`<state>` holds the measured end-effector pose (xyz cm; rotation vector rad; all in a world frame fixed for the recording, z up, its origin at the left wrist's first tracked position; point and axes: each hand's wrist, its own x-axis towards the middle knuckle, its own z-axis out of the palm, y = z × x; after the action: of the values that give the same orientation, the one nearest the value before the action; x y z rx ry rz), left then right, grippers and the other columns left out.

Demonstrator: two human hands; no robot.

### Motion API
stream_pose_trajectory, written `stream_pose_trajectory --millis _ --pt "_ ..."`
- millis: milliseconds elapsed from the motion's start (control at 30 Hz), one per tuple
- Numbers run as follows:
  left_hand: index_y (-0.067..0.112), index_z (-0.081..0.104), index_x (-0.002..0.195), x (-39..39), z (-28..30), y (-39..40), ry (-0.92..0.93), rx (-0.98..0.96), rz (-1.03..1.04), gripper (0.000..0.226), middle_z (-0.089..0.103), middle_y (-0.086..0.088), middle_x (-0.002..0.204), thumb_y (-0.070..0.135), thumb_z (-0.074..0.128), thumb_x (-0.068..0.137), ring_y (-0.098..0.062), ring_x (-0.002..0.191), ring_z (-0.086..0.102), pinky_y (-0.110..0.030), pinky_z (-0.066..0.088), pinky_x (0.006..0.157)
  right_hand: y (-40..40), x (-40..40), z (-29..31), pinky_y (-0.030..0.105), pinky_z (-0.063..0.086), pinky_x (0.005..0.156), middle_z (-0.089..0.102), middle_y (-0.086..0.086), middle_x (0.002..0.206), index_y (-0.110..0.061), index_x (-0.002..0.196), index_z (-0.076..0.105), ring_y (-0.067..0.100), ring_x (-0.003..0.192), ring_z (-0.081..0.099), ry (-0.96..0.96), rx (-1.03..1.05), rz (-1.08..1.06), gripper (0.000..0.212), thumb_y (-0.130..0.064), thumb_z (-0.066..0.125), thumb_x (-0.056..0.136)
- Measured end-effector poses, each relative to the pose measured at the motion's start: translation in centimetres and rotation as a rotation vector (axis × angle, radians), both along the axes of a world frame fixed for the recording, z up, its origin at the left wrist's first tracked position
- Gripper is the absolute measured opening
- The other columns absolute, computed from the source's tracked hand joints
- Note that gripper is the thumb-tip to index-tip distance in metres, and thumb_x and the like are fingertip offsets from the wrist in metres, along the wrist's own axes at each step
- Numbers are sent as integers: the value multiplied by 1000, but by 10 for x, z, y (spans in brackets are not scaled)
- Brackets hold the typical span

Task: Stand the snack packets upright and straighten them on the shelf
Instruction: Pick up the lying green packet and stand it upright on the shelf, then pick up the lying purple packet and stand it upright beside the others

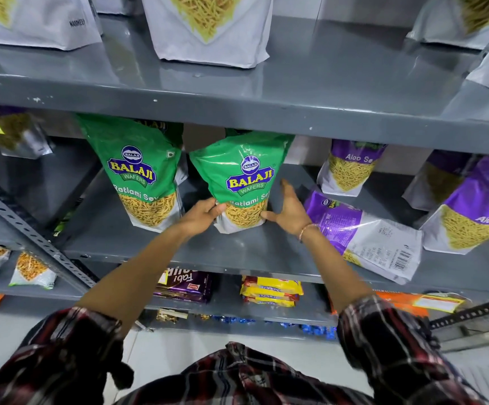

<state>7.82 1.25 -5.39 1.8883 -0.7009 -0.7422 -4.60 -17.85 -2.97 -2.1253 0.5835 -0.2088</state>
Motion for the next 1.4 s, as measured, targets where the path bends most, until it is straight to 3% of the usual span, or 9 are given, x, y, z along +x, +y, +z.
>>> stream_pose_trajectory --millis 167,333,600,700,833,1000,1133,1300,1400 --pt "16 38 140 11 7 -1 5 73 -93 45 39 16 127 32 40 99 -4 121 34 -25 28 98 -10 8 -9 39 33 110 46 14 140 -5 131 34 29 132 41 14 258 68 78 -4 80 67" --pt "0 56 110 11 7 -5 -119 97 27 38 61 -13 110 33 43 97 -18 100 49 -42 43 93 9 3 -17 27 45 85 63 14 119 -4 118 45 25 105 59 -61 35 -99 70 -20 85 63" --pt "-1 59 106 -23 1 -7 -384 62 349 32 65 -26 109 27 47 95 -41 103 59 -43 46 83 22 -9 -3 36 47 90 57 18 125 -1 122 40 34 115 54 34 -121 -87 72 -28 81 69" --pt "-1 55 82 -54 -13 0 -274 -41 537 29 64 -24 87 26 54 92 -37 89 62 -35 42 75 9 -23 8 39 43 101 50 19 133 1 129 39 34 121 49 81 -219 -83 70 -24 76 75" --pt "13 57 73 -103 -22 -10 76 -116 372 16 60 -6 65 15 60 89 -24 64 60 -37 52 72 -34 -61 22 32 39 95 56 20 128 -3 125 51 36 116 53 41 -312 -236 41 -13 61 87" --pt "1 61 102 -159 -7 -55 295 9 -78 14 66 -20 99 9 55 91 -13 71 62 -15 53 61 -112 -116 34 42 37 101 50 30 133 6 125 49 45 120 48 305 -398 -311 36 4 41 90" --pt "3 58 120 -194 3 -97 190 177 -440 35 64 -12 121 26 49 96 -16 103 60 -25 48 89 -153 -136 35 41 39 99 46 28 137 1 130 45 41 123 47 441 -320 -292 35 -12 37 98" --pt "6 49 116 -226 8 -160 354 142 -122 35 57 -9 103 34 42 97 -16 80 53 -18 45 63 -190 -143 25 35 37 99 46 24 139 -2 129 46 35 126 46 625 -376 -77 63 -50 21 97" --pt "-2 43 127 -231 5 -189 542 83 66 50 55 -23 117 37 42 96 -31 93 59 -29 52 77 -204 -145 27 33 35 98 48 19 139 -11 128 50 32 125 47 676 -396 89 67 -60 20 93"
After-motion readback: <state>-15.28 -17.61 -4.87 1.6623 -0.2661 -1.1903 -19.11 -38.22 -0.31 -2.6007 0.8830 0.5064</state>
